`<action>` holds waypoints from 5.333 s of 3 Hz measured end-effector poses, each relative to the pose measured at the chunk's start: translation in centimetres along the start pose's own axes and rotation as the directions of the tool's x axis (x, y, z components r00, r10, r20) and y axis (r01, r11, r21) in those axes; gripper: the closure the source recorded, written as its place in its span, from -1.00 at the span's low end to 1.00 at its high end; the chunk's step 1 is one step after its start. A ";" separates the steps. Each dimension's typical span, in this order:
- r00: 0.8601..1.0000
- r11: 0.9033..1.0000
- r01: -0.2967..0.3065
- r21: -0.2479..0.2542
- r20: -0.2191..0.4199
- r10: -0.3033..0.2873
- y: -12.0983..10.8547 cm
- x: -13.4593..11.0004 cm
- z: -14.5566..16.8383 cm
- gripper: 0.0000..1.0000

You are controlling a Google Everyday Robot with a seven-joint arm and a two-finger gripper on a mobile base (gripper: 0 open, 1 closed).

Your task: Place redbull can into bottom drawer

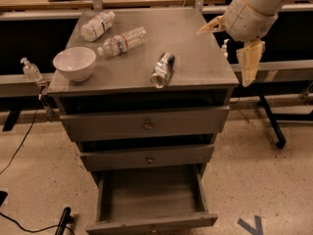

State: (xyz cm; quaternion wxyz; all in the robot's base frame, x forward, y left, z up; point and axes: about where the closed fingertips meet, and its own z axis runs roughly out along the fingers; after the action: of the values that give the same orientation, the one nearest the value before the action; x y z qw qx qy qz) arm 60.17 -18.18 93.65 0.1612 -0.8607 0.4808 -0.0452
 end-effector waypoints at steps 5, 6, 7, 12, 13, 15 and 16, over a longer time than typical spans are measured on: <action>0.757 0.757 0.644 -0.112 -0.049 -0.651 -5.2 -0.3 12.3 -1.00; 0.772 0.775 0.623 -0.106 -0.073 -0.631 -5.4 0.2 11.0 -1.00; 0.786 0.791 0.606 -0.090 -0.086 -0.612 -5.6 0.4 9.8 -1.00; 0.785 0.784 0.618 -0.058 0.086 -0.613 -11.1 -4.8 16.0 -0.48; 0.780 0.778 0.624 -0.066 0.100 -0.617 -11.3 -5.3 16.3 -0.03; 0.768 0.766 0.640 -0.065 0.091 -0.634 -11.8 -6.1 15.1 0.89; 0.762 0.763 0.646 -0.024 0.077 -0.643 -11.7 -6.0 12.6 1.00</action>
Offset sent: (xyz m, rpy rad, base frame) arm 0.0746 0.0351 -0.0685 -0.3187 -0.1220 0.6546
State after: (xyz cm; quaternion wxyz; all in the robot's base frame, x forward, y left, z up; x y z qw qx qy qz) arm 69.38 -4.53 85.96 0.1298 -0.9782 0.1515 -0.0585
